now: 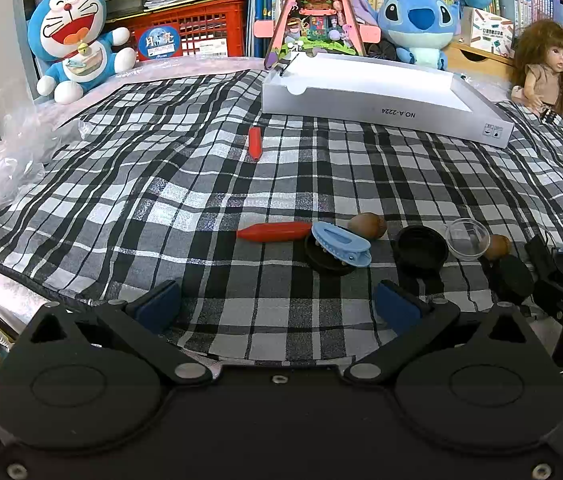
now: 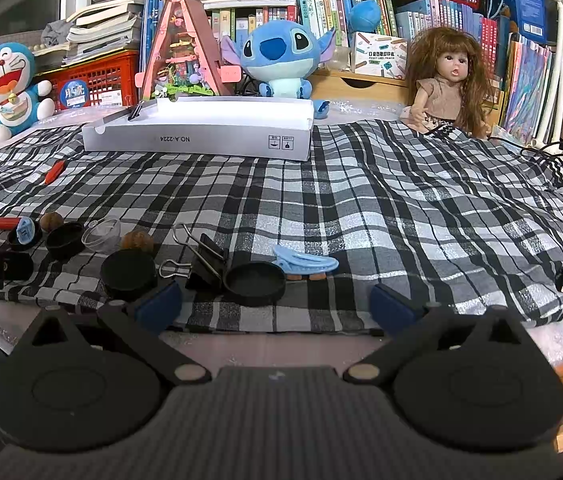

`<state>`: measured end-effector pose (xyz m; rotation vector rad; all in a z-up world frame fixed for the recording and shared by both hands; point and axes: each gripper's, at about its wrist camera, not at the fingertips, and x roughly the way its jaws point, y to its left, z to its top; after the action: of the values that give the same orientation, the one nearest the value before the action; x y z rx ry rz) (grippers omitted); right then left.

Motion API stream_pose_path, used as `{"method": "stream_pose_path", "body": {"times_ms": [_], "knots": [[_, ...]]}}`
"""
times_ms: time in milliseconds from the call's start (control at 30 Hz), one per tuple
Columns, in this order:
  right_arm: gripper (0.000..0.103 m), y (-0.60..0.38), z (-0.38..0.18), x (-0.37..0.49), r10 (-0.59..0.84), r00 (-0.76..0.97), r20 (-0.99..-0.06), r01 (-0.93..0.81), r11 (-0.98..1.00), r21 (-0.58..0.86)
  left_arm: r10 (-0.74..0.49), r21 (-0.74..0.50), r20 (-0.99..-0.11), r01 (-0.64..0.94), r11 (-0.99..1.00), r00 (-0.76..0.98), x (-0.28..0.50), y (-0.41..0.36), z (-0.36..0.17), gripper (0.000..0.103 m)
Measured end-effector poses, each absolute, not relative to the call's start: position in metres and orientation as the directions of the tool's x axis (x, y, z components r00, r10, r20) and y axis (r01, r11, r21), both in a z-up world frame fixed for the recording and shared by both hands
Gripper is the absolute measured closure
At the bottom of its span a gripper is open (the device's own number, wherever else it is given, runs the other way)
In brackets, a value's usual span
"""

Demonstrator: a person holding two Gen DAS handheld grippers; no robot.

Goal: Organize rigid objects

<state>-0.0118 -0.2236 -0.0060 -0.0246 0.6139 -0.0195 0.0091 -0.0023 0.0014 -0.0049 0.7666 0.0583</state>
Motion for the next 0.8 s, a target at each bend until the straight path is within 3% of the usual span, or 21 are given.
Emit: {"method": "stream_pose_path", "body": {"times_ms": [500,567,800], "knots": [[0.001,-0.223,-0.004,-0.010,-0.018,0.814,-0.580,0.006,1.000,-0.022,0.034,0.016,-0.685,-0.032,0.999,0.728,0.008,-0.001,0.002,0.000],[0.007,-0.221,-0.003,-0.012,-0.009,0.818,-0.575,-0.004,1.000,-0.021,0.021,0.007,-0.681,-0.022,1.000,0.732,0.007,-0.001,0.002,0.005],[0.025,-0.213,0.003,-0.020,0.024,0.835,-0.550,-0.037,0.999,-0.012,-0.058,-0.035,-0.640,0.045,0.998,0.766,-0.002,-0.004,0.009,0.035]]}}
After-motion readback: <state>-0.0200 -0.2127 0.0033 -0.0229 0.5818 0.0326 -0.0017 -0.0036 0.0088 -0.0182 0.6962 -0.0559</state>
